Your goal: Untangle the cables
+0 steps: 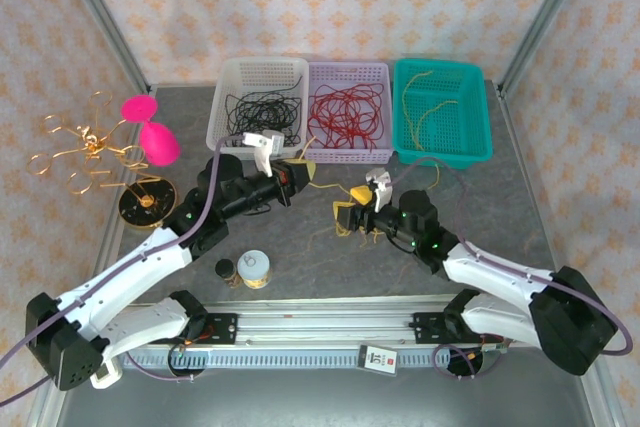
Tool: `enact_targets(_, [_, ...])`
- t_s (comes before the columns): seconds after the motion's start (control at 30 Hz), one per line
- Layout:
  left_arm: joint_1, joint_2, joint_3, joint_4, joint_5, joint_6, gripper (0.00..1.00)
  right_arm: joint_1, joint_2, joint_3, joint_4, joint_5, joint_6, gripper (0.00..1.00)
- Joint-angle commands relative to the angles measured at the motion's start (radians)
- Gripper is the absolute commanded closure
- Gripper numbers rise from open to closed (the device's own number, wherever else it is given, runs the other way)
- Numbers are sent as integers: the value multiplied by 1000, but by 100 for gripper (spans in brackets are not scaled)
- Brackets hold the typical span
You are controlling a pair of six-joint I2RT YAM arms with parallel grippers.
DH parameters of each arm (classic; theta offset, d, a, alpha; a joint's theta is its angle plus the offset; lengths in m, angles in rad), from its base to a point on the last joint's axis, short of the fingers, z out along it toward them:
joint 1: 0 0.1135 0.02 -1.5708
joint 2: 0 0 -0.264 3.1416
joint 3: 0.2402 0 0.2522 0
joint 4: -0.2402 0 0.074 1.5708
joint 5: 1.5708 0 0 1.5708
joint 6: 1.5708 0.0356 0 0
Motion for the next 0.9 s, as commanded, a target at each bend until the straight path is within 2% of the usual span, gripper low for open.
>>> enact_targets(0.0, [-6,-2,15,111,33,-21,100,5,64,21,114,-26,-128,31])
enact_targets(0.1, [-7,4,21,114,42,-23,100,5,170,70,107,-19,-155,36])
enact_targets(0.17, [-7,7,20,115,45,-24,100,5,226,92,127,28,-132,43])
enact_targets(0.23, [-7,2,18,94,26,-15,95,0,258,131,91,90,-97,57])
enact_targets(0.33, [-7,-16,6,64,2,-5,98,-1,257,135,99,146,-49,79])
enact_targets(0.43, [-7,-33,-9,63,-9,-3,97,-2,243,125,103,155,-29,91])
enact_targets(0.47, [-6,-33,-8,55,-20,-1,90,-2,240,133,86,144,-17,93])
enact_targets(0.53, [-7,-32,-11,32,-38,7,51,-3,227,172,2,134,29,97])
enact_targets(0.6, [-7,-38,-32,11,-44,27,30,-11,208,228,-111,139,70,99])
enact_targets(0.67, [-5,-56,-73,-12,-52,43,26,-30,179,276,-206,126,101,100])
enact_targets(0.77, [-6,-84,-156,-14,-34,30,28,-54,118,305,-277,52,111,100])
enact_targets(0.87, [-6,-105,-275,117,50,-34,29,-81,64,297,-284,-33,132,100])
